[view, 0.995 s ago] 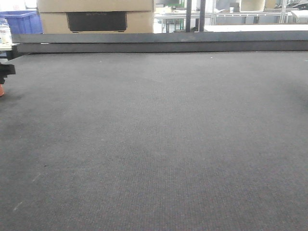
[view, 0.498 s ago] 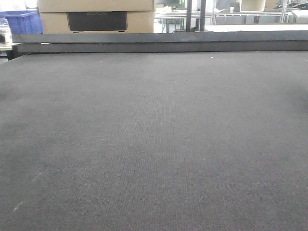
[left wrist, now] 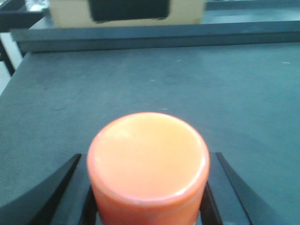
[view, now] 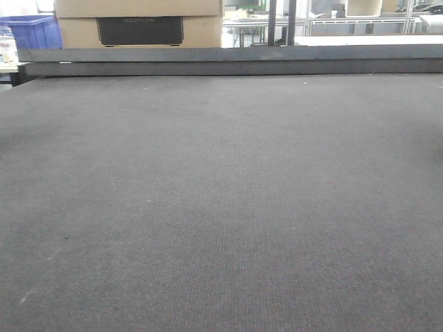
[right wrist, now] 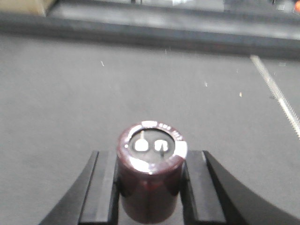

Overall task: Place cylindrical capacitor in blue bin on shelf
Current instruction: 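Lift both held cylinders up off the table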

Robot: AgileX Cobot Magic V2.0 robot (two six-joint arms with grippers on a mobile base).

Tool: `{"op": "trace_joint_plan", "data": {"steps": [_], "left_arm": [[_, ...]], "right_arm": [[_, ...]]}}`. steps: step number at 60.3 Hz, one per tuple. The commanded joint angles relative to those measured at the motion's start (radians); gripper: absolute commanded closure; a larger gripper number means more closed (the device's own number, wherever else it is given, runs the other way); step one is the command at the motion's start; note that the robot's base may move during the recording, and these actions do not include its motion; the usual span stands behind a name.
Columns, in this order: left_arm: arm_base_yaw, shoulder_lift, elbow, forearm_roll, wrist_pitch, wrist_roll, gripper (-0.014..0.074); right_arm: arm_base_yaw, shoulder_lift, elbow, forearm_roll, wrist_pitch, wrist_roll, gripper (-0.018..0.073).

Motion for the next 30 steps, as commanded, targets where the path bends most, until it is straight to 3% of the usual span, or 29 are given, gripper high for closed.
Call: {"op": "trace_joint_plan", "data": {"steps": [1, 20, 30], "left_arm": [[-0.025, -0.075, -0.012, 0.001, 0.083, -0.001, 0.0707], [-0.029, -0.272, -0.012, 0.021, 0.315, -0.001, 0.0707], [-0.029, -0.316, -0.012, 0.021, 0.357, -0.001, 0.0707]], "right_arm": [[0.000, -0.085, -0.012, 0.030, 0.046, -0.006, 0.0721], [0.131, -0.279, -0.012, 0.035, 0.151, -0.006, 0.0721], [0.156, -0.346, -0.012, 0.055, 0.165, -0.006, 0.0721]]}}
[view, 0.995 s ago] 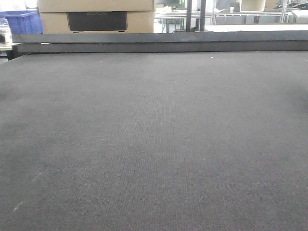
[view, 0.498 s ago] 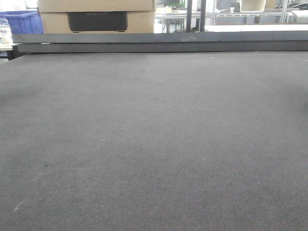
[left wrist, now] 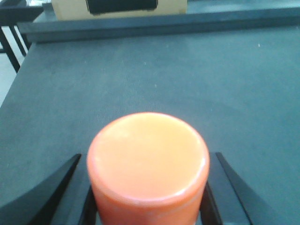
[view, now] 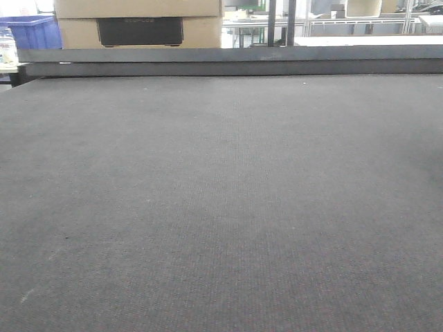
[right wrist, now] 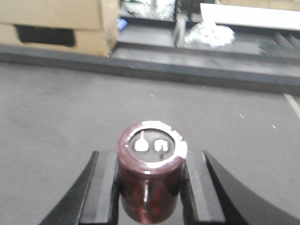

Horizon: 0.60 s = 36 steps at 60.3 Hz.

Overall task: Place cylindrical capacitor in blue bin on shelf
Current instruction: 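Lift both held cylinders up off the table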

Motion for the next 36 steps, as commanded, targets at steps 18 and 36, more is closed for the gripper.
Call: {"op": "trace_joint_plan", "data": {"steps": [18, 36], "left_arm": [[-0.007, -0.031, -0.009, 0.005, -0.003, -0.001, 0.0707], [-0.007, -0.029, -0.009, 0.005, -0.005, -0.001, 0.0707]], "right_arm": [[0.007, -0.053, -0.011, 0.011, -0.018, -0.006, 0.0721], [0.007, -0.053, -0.011, 0.011, -0.018, -0.006, 0.0721]]}}
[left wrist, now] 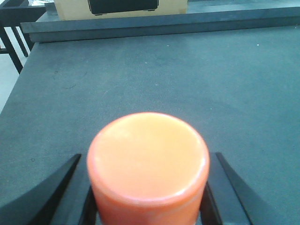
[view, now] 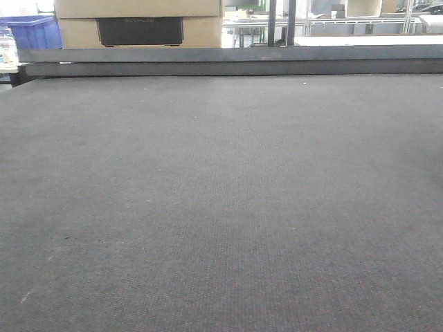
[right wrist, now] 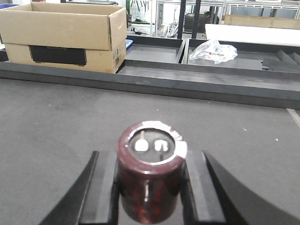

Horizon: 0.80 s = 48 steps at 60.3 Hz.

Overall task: Place cylindrical capacitor in blue bin on shelf
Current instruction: 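Lift both held cylinders up off the table, then drive the base away from the table toward the blue bin shelf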

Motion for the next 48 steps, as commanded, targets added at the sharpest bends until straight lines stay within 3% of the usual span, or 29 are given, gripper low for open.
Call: {"op": "trace_joint_plan", "data": {"steps": [1, 48], "left_arm": [[-0.007, -0.004, -0.009, 0.003, -0.018, -0.001, 0.0707], [-0.007, -0.004, -0.009, 0.003, -0.018, -0.001, 0.0707]], "right_arm": [[0.003, -0.005, -0.009, -0.002, -0.022, -0.006, 0.0721], [0.003, -0.005, -0.009, -0.002, -0.030, -0.006, 0.0721]]}}
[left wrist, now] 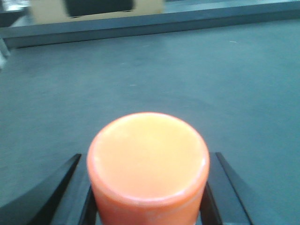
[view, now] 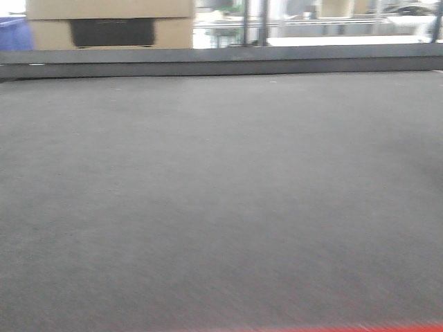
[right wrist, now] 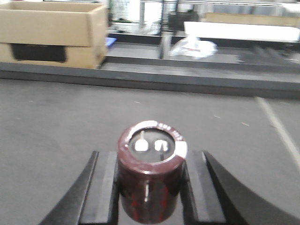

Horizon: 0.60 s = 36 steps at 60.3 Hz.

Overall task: Place cylindrical capacitor in blue bin on shelf
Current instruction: 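Drive the base away from the table toward the blue bin shelf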

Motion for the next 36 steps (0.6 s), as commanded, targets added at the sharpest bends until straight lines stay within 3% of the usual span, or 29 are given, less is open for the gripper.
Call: {"op": "trace_joint_plan", "data": {"steps": [1, 36], "left_arm": [[-0.007, -0.004, -0.009, -0.004, -0.018, -0.001, 0.0707], [-0.007, -0.004, -0.009, -0.004, -0.018, -0.001, 0.0707]], "right_arm": [[0.001, -0.005, -0.009, -0.004, -0.030, -0.006, 0.0721], [0.001, -0.005, -0.009, -0.004, -0.030, -0.006, 0.0721]]}}
